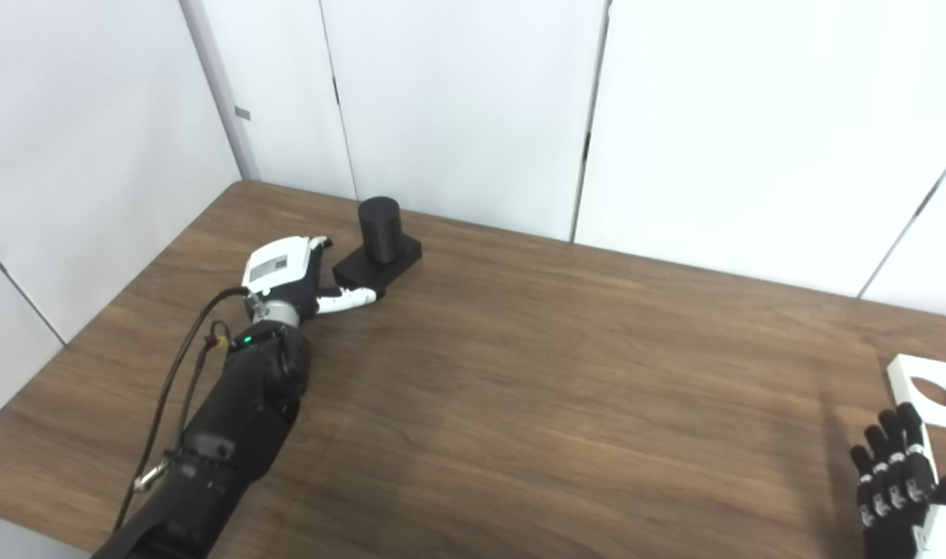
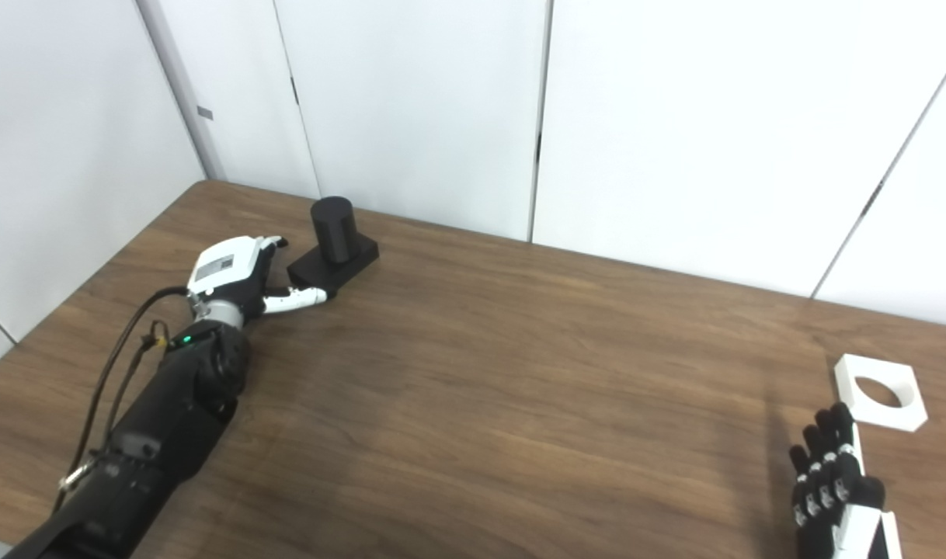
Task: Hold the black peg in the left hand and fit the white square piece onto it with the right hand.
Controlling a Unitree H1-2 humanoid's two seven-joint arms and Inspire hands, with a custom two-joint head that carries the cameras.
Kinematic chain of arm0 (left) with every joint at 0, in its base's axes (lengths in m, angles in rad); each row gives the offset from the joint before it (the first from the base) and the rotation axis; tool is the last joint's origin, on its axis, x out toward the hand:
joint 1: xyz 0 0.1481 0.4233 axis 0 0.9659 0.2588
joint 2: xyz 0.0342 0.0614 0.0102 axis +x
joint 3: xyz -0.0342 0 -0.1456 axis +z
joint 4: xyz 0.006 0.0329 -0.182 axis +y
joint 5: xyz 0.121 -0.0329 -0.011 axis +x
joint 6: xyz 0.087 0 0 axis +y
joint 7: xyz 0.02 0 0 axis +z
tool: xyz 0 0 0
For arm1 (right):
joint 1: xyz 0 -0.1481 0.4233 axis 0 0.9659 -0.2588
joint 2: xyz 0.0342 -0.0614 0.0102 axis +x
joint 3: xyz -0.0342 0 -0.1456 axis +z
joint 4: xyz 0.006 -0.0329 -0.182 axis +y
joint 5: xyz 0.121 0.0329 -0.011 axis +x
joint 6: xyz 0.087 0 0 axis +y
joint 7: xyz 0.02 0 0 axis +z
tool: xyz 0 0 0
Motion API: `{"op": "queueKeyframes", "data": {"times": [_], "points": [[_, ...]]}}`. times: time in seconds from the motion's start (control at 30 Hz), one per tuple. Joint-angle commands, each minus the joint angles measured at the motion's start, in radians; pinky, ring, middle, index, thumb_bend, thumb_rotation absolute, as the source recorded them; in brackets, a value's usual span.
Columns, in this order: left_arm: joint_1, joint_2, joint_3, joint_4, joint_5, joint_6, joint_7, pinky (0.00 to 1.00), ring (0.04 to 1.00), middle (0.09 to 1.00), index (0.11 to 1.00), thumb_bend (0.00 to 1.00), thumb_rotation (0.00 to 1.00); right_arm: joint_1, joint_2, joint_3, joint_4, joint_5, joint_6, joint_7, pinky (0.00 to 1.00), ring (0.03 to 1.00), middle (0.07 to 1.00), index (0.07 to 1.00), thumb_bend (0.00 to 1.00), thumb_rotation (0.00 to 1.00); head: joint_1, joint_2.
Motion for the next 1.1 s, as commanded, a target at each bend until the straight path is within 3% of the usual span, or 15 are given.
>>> {"op": "queueKeyframes", "data": {"times": [0.0, 0.57, 0.77, 1.07], "points": [[-0.065, 0.043, -0.001, -0.009, 0.0, 0.0, 0.007, 0.94, 0.977, 0.952, 0.905, 0.92, 0.73, 0.101, -0.006, 0.001, -0.013, -0.002, -0.032, 0.007, 0.99, 1.0, 0.995, 0.994, 0.8, 1.0, 0.0, 0.003], [-0.128, 0.037, -0.017, 0.102, -0.116, -0.025, 0.033, 0.94, 0.975, 0.943, 0.85, 0.91, 0.61, 0.104, -0.002, -0.003, -0.009, 0.005, -0.041, 0.006, 0.98, 1.0, 0.977, 0.975, 0.8, 1.0, -0.012, 0.001], [-0.149, 0.048, -0.052, 0.14, -0.122, -0.037, 0.032, 0.92, 0.967, 0.942, 0.847, 0.94, 0.65, 0.105, -0.003, -0.002, -0.01, -0.005, -0.039, 0.004, 0.97, 1.0, 0.98, 0.98, 0.81, 1.0, -0.015, 0.0], [-0.177, 0.044, -0.089, 0.179, -0.116, -0.029, 0.052, 0.93, 0.971, 0.94, 0.841, 0.89, 0.62, 0.105, -0.001, -0.002, -0.008, 0.013, -0.043, 0.012, 0.99, 1.0, 0.98, 0.973, 0.77, 1.0, -0.025, -0.003]]}}
